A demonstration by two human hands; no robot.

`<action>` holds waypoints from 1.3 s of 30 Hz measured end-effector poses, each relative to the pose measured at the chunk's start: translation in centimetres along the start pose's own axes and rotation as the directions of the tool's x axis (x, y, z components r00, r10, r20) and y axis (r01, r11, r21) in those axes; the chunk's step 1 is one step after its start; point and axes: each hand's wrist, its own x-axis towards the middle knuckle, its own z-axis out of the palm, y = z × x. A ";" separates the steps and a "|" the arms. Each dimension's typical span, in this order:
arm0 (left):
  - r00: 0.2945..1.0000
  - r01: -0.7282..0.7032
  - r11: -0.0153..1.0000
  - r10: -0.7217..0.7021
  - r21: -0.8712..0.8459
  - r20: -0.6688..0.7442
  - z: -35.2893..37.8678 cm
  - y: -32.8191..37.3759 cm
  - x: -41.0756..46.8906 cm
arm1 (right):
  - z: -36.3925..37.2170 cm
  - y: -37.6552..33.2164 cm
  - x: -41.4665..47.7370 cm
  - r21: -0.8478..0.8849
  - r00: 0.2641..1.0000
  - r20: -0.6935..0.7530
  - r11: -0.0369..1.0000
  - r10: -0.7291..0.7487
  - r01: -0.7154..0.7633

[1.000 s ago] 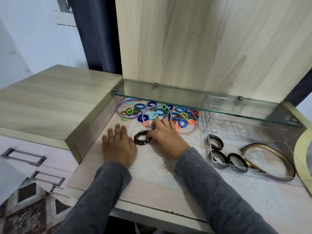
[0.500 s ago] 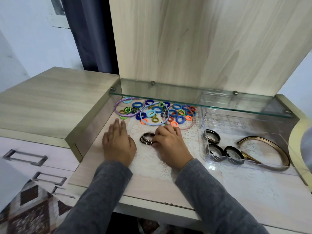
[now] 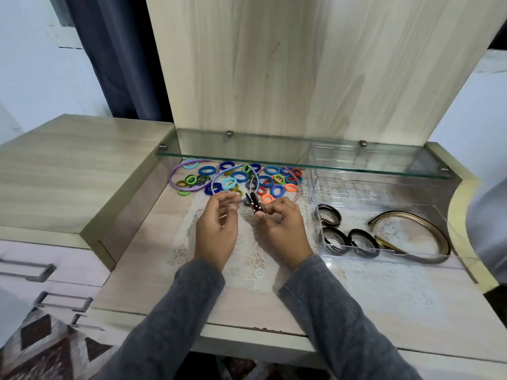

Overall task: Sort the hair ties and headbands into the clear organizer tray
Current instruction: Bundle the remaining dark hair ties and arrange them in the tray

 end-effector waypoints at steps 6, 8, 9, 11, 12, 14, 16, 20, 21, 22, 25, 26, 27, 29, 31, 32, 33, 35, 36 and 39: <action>0.936 0.322 0.834 -0.352 -0.448 0.017 3.2 0.2 1.6 | -0.4 0.0 0.1 0.156 0.997 -0.037 0.986 0.067 -0.060; 0.915 0.356 0.763 -0.403 -0.539 0.033 3.4 0.0 1.7 | -0.7 0.2 0.3 0.172 0.997 -0.036 0.983 0.071 -0.064; 0.909 0.363 0.739 -0.414 -0.568 0.042 3.3 -0.1 1.7 | -0.8 0.3 0.4 0.178 0.997 -0.034 0.982 0.076 -0.069; 0.910 0.377 0.727 -0.407 -0.574 0.081 3.1 -0.2 1.7 | -1.0 0.4 0.5 0.196 0.995 -0.027 0.977 0.094 -0.087; 0.914 0.380 0.736 -0.392 -0.561 0.104 3.1 -0.1 1.6 | -1.2 0.4 0.5 0.206 0.995 -0.020 0.974 0.096 -0.089; 0.924 0.372 0.759 -0.358 -0.534 0.135 3.0 0.0 1.4 | -1.4 0.3 0.5 0.227 0.996 0.003 0.970 0.085 -0.083; 0.931 0.358 0.769 -0.339 -0.529 0.137 3.0 0.1 1.1 | -1.5 0.1 0.5 0.259 0.996 0.027 0.962 0.083 -0.087; 0.933 0.359 0.773 -0.319 -0.523 0.168 3.0 0.1 1.1 | -1.5 0.1 0.5 0.276 0.995 0.054 0.957 0.081 -0.093; 0.930 0.367 0.773 -0.316 -0.518 0.186 3.0 0.2 1.1 | -1.5 0.0 0.5 0.277 0.995 0.063 0.957 0.078 -0.092; 0.927 0.374 0.776 -0.316 -0.508 0.200 3.0 0.2 1.1 | -1.5 0.0 0.4 0.281 0.994 0.074 0.955 0.079 -0.097; 0.924 0.382 0.777 -0.315 -0.500 0.217 3.0 0.3 1.0 | -1.6 -0.1 0.4 0.304 0.992 0.092 0.946 0.087 -0.111; 0.924 0.382 0.778 -0.315 -0.499 0.217 2.9 0.3 0.9 | -1.5 -0.1 0.5 0.300 0.992 0.094 0.947 0.088 -0.112; 0.923 0.383 0.778 -0.316 -0.498 0.217 2.9 0.3 0.9 | -1.5 0.0 0.4 0.293 0.992 0.095 0.950 0.088 -0.113; 0.922 0.388 0.771 -0.320 -0.506 0.219 2.9 0.2 0.9 | -1.6 -0.1 0.4 0.295 0.991 0.097 0.948 0.092 -0.117; 0.915 0.404 0.751 -0.341 -0.522 0.217 2.9 0.1 1.0 | -1.7 -0.1 0.4 0.305 0.990 0.101 0.944 0.097 -0.124; 0.909 0.417 0.735 -0.357 -0.535 0.217 2.8 0.1 1.2 | -1.7 -0.2 0.4 0.307 0.990 0.106 0.944 0.097 -0.125; 0.901 0.432 0.716 -0.373 -0.548 0.222 2.8 0.0 1.3 | -1.7 -0.3 0.4 0.312 0.989 0.115 0.941 0.097 -0.129; 0.888 0.455 0.686 -0.391 -0.568 0.241 2.6 0.1 1.4 | -1.9 -0.5 0.3 0.327 0.987 0.133 0.935 0.095 -0.134; 0.883 0.466 0.676 -0.399 -0.571 0.248 2.5 0.0 1.5 | -1.9 -0.5 0.4 0.327 0.987 0.135 0.936 0.088 -0.129; 0.868 0.492 0.659 -0.420 -0.569 0.264 2.3 0.0 1.7 | -2.1 -0.3 0.4 0.289 0.988 0.141 0.952 0.063 -0.102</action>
